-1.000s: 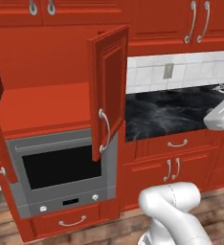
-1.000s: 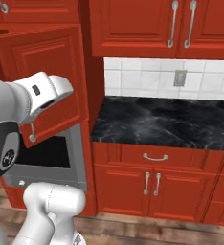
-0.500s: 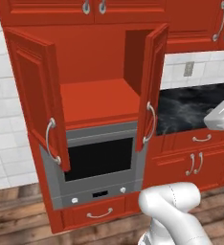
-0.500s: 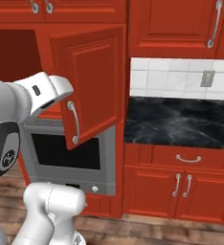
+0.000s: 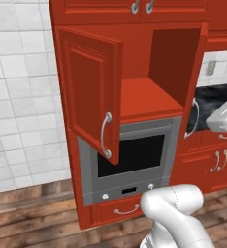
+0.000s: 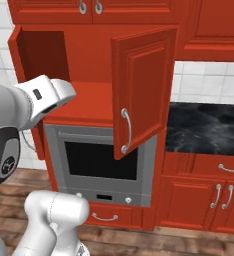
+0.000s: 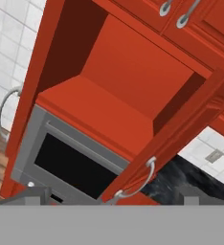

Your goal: Close all open cabinet doors.

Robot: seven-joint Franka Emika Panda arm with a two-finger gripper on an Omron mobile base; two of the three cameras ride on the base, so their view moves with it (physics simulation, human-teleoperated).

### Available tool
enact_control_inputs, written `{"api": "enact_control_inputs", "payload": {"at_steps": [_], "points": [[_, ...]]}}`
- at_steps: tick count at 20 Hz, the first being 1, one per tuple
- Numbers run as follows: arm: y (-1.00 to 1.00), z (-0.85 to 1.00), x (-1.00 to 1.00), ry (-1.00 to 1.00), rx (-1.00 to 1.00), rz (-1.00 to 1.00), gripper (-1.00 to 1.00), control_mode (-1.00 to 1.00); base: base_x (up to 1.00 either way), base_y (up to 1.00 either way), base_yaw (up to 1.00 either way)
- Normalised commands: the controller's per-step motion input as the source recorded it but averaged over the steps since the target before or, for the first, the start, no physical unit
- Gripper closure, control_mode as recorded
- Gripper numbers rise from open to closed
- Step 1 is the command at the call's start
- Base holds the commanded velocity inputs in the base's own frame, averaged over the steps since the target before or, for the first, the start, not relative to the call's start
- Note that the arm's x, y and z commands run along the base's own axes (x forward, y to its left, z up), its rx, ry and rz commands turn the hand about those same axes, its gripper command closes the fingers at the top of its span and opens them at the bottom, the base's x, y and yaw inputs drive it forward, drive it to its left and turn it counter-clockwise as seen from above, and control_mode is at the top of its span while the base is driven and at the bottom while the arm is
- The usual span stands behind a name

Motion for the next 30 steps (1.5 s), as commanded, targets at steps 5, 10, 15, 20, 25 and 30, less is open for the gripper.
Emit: {"api": "enact_control_inputs", "payload": {"at_steps": [5, 10, 15, 20, 25, 30], "points": [[0.00, 0.00, 0.00, 0.00, 0.00, 0.00, -1.00, 1.00, 0.00, 0.17, -0.09], [0.00, 0.00, 0.00, 0.00, 0.00, 0.00, -1.00, 1.00, 0.00, 0.00, -0.08], [0.00, 0.00, 0.00, 0.00, 0.00, 0.00, -1.00, 1.00, 0.06, 0.00, -0.07], [0.00, 0.00, 0.00, 0.00, 0.00, 0.00, -1.00, 1.00, 0.35, 0.02, -0.05], [0.00, 0.00, 0.00, 0.00, 0.00, 0.00, -1.00, 1.00, 0.45, 0.00, -0.01], [0.00, 0.00, 0.00, 0.00, 0.00, 0.00, -1.00, 1.00, 0.42, 0.00, 0.00]]}}
